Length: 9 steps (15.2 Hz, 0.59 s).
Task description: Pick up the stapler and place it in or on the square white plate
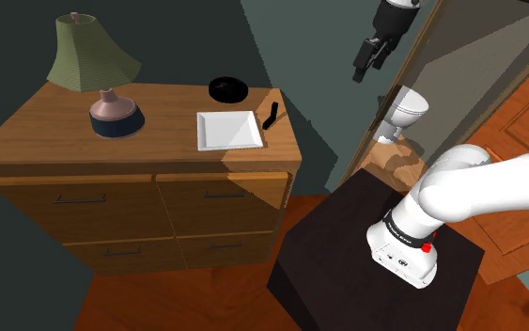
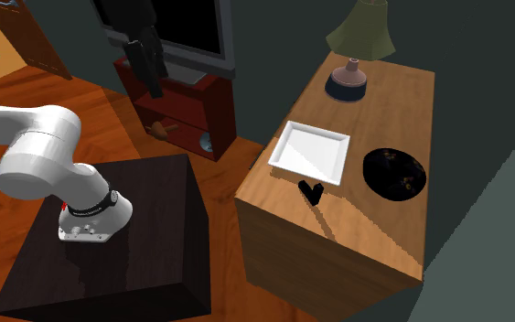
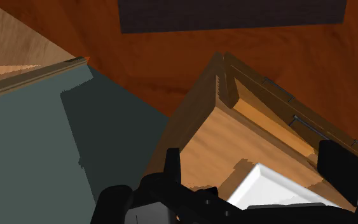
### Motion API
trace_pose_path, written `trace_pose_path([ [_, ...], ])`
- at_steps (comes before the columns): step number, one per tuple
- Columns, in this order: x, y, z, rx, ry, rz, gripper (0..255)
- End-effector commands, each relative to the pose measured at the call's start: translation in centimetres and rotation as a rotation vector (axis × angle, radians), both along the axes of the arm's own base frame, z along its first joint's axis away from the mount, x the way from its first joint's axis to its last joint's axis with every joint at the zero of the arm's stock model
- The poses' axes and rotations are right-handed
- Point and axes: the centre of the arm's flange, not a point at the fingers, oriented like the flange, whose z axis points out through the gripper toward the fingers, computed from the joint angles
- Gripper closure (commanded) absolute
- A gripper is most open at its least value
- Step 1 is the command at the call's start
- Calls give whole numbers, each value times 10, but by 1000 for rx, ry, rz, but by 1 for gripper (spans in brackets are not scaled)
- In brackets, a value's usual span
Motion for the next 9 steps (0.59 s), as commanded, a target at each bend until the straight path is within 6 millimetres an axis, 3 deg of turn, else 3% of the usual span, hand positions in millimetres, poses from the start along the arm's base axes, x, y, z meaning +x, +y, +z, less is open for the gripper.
trace_pose_path([
  [1, 0, 0, 0, 0, 0, 0, 0],
  [9, 83, -38, -59, 26, 20, 63, 0],
])
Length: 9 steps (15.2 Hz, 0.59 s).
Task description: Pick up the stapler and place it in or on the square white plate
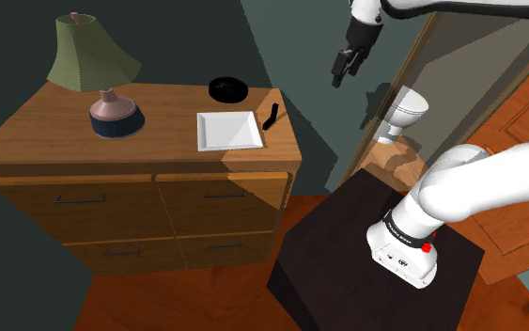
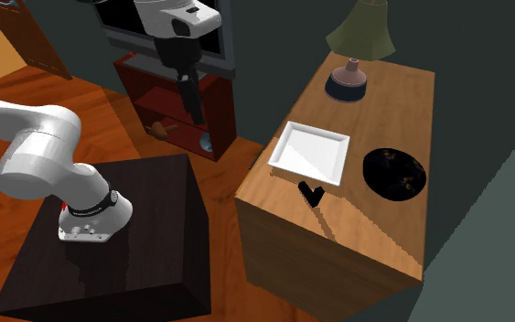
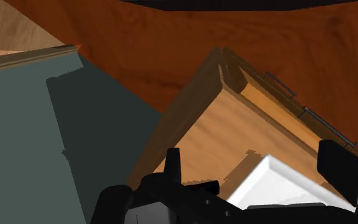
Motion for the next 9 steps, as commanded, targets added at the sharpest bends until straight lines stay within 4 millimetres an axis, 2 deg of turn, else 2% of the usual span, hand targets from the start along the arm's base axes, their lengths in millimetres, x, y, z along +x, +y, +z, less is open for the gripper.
trace_pose_path([
  [1, 24, -10, -15, 6, 4, 17, 0],
  [9, 108, -40, -77, 32, 24, 80, 0],
])
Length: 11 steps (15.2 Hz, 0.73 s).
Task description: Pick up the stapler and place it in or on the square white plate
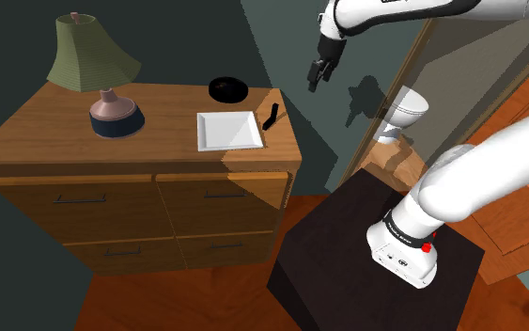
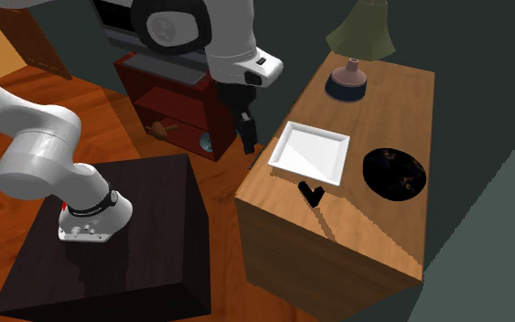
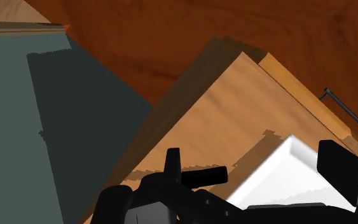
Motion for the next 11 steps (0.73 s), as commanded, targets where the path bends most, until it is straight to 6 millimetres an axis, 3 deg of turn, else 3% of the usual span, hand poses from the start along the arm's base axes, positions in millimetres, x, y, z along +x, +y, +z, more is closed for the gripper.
trace_pose_path([
  [1, 22, -6, -17, 6, 4, 16, 0],
  [11, 127, -33, -98, 38, 30, 96, 0],
])
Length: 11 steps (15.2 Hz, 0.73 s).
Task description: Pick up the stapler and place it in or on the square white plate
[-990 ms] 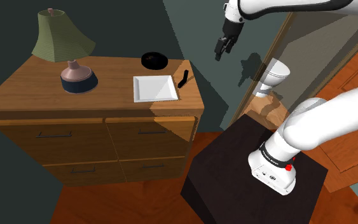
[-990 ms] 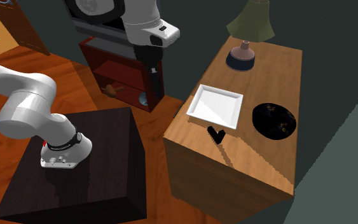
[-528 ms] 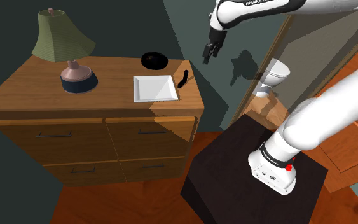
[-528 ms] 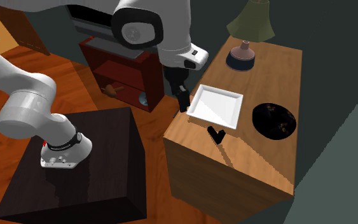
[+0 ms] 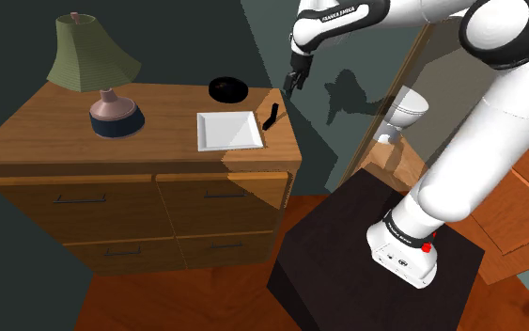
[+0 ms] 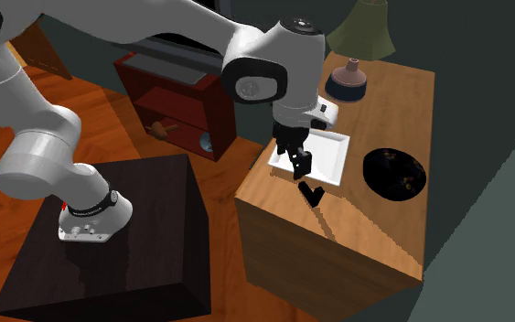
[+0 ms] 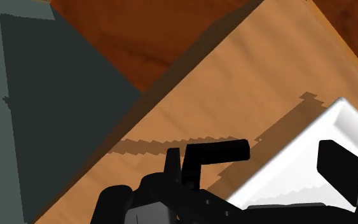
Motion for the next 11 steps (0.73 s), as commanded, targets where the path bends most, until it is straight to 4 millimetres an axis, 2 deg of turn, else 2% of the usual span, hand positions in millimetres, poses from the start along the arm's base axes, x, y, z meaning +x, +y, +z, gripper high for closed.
trace_pose_path([
  [1, 21, -6, -17, 6, 5, 17, 0],
  [9, 105, -19, -85, 32, 26, 80, 0],
  [11, 108, -19, -93, 33, 27, 82, 0],
])
